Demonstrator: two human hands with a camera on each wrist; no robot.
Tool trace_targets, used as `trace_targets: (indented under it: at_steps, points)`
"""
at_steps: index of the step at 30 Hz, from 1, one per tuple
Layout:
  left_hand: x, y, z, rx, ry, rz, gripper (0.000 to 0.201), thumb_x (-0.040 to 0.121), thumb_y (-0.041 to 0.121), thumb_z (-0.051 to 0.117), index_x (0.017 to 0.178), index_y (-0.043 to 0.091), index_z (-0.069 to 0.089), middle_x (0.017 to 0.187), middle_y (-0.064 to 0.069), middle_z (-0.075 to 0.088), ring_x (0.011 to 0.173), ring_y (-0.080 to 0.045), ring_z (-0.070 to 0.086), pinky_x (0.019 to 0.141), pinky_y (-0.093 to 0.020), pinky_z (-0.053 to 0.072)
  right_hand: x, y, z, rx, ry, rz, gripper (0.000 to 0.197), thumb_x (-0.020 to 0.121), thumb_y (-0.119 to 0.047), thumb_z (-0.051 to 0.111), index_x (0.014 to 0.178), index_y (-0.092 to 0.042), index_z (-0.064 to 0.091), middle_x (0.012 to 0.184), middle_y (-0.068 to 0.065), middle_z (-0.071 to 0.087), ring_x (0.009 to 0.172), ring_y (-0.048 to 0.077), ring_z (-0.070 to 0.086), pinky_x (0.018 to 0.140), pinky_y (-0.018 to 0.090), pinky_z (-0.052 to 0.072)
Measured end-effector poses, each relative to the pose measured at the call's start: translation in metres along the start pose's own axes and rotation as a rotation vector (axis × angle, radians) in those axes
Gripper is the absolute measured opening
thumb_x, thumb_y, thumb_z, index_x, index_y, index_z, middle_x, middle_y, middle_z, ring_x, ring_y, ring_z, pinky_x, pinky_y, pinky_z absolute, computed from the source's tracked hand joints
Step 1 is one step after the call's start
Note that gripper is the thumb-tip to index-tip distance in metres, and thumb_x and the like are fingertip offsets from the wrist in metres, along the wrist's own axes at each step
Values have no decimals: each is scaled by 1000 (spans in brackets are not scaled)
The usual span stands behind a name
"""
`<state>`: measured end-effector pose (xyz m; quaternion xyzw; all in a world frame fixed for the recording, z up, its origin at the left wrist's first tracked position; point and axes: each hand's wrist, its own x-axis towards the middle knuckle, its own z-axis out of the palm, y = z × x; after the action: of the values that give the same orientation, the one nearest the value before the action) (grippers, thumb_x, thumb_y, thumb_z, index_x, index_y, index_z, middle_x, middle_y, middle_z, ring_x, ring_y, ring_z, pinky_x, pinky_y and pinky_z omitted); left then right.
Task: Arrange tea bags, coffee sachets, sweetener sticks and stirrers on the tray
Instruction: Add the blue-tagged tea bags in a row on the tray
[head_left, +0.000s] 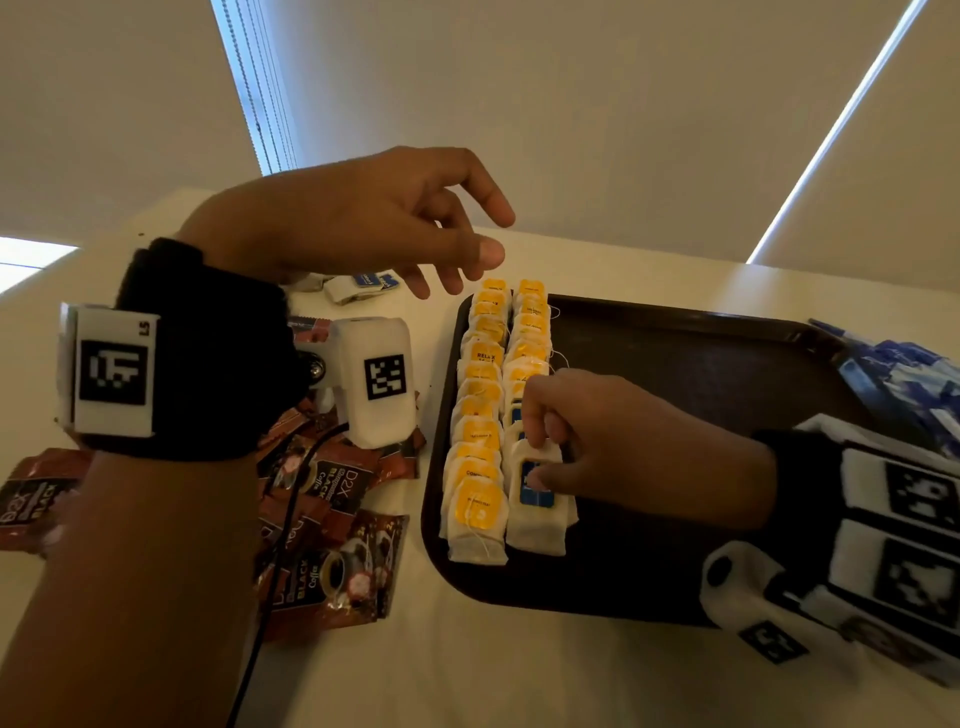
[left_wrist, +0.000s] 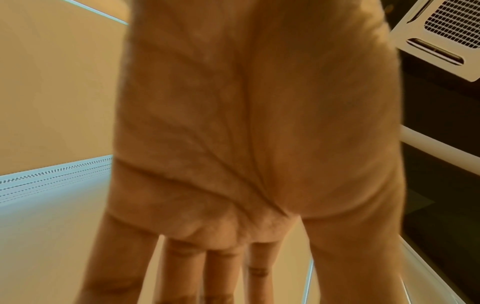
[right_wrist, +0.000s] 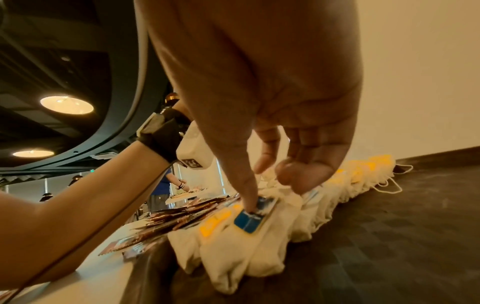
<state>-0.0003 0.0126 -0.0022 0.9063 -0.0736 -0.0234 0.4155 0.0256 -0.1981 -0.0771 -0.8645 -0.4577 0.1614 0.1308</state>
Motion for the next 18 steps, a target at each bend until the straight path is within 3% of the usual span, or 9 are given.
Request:
trace_targets:
  at_steps: [2,5,8,13,16,18]
  points:
    - [-2,-1,-3,-4,17,0,54,70,45,59,119,26,53,89,3,70,83,-9,69,66,-18,57,-6,-2,-2,-45,-56,-91,30,80,-36,68,76,-40,38,88,-20,38,75,-3,44,60,11,37]
    - [-5,-5,-10,-14,60,2,52,69,45,59,118,26,54,88,3,71,82,-9,69,67,-20,57,-15,-5,1,-79,-172,-122,25,79,-42,68,92,-37,47,103,-19,37,87,0,44,66,10,40]
    - [-10,-9,-18,-13,112,-7,52,68,48,59,115,27,55,87,3,71,81,-10,69,67,-20,57,-14,-2,11,-120,-208,-122,34,78,-44,68,104,-32,49,105,-17,34,86,-2,39,62,10,35]
    - [-22,-22,-34,-23,203,-29,55,64,58,62,112,30,57,89,1,71,80,-13,69,66,-22,58,-6,-1,11,-74,-211,-88,32,78,-36,71,103,-28,52,105,-16,34,82,-2,38,64,10,35]
    - [-28,-29,-43,-27,225,-30,79,44,79,69,108,33,59,90,1,72,79,-12,70,63,-21,58,-4,-1,9,-66,-227,-79,32,78,-34,71,103,-26,52,107,-14,36,82,0,39,65,11,36]
    - [-30,-33,-47,-42,243,-29,86,37,82,70,107,33,60,89,-1,72,78,-13,70,62,-21,58,-3,-3,8,-84,-244,-76,33,79,-34,71,106,-26,52,112,-11,37,87,2,41,69,12,40]
